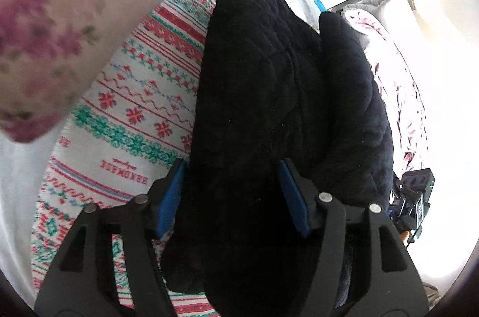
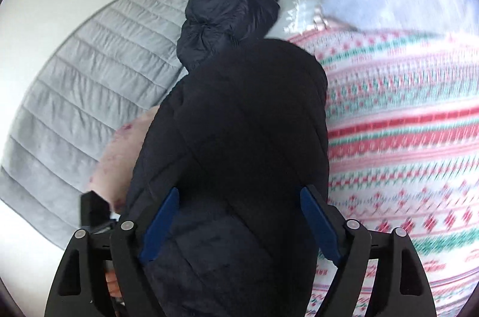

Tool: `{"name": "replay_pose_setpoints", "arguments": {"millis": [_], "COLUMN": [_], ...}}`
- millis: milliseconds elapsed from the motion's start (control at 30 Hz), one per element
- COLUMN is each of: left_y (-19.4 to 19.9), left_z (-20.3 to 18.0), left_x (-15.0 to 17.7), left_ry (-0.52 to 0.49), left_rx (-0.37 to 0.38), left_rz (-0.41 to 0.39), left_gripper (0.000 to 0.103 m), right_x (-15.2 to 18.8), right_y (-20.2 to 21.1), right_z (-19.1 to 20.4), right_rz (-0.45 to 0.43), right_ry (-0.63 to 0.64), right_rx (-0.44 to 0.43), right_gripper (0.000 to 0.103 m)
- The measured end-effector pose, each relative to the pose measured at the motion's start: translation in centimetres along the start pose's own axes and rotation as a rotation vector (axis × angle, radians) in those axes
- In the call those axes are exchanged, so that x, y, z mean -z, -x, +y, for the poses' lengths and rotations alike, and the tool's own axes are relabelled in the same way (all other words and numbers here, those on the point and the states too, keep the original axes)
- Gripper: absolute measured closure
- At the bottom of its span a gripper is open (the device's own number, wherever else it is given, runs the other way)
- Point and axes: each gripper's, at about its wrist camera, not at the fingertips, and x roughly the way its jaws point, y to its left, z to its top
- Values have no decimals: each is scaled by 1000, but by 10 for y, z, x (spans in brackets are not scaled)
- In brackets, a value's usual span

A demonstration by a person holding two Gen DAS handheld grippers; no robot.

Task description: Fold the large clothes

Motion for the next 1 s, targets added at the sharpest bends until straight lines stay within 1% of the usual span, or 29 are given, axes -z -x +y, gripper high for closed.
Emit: {"name": "replay_pose_setpoints", "arguments": {"millis": [33, 100, 133, 200, 300, 400, 467, 633, 733, 767, 833, 933, 1000], "left_y": [-3, -5, -6, -8, -9, -13, -14, -17, -22, -24, -24, -23, -23], "left_z": [0, 2, 3, 2, 0, 0, 2, 0, 5, 6, 5, 1, 0], "left_x": [0, 0, 0, 2, 5, 4, 4, 4, 2, 2, 3, 5, 6], "left_ry": [-2, 1, 1, -9, -32, -33, -26, -29, 10, 21, 5, -3, 4], "left_rx": [1, 14, 19, 13, 1, -3, -9, -13, 13, 24, 6, -8, 7], "left_rz": [3, 8, 10, 11, 11, 18, 25, 22, 39, 48, 44, 28, 14], "left_gripper": [38, 37, 37, 37, 37, 32, 27, 27, 26, 25, 21, 21, 28], "right_x": [2, 8, 10, 14, 14, 15, 15, 17, 15, 14, 14, 14, 14], "right_y": [-2, -5, -8, -16, -19, -19, -19, -20, -25, -26, -27, -27, -27], "right_z": [-7, -19, -24, -30, -37, -43, -44, -46, -45, -45, -46, -48, -45], "right_rz": [3, 12, 15, 21, 19, 31, 37, 38, 41, 43, 46, 41, 36], "right_ry": [-29, -91, -111, -136, -140, -147, -145, -144, -137, -135, -132, -133, -120], "right_rx": [-23, -70, -84, -108, -136, -154, -158, -156, -161, -167, -178, -182, -179], "right_gripper": [11, 2, 0, 0, 0, 0, 0, 0, 0, 0, 0, 0, 0]}}
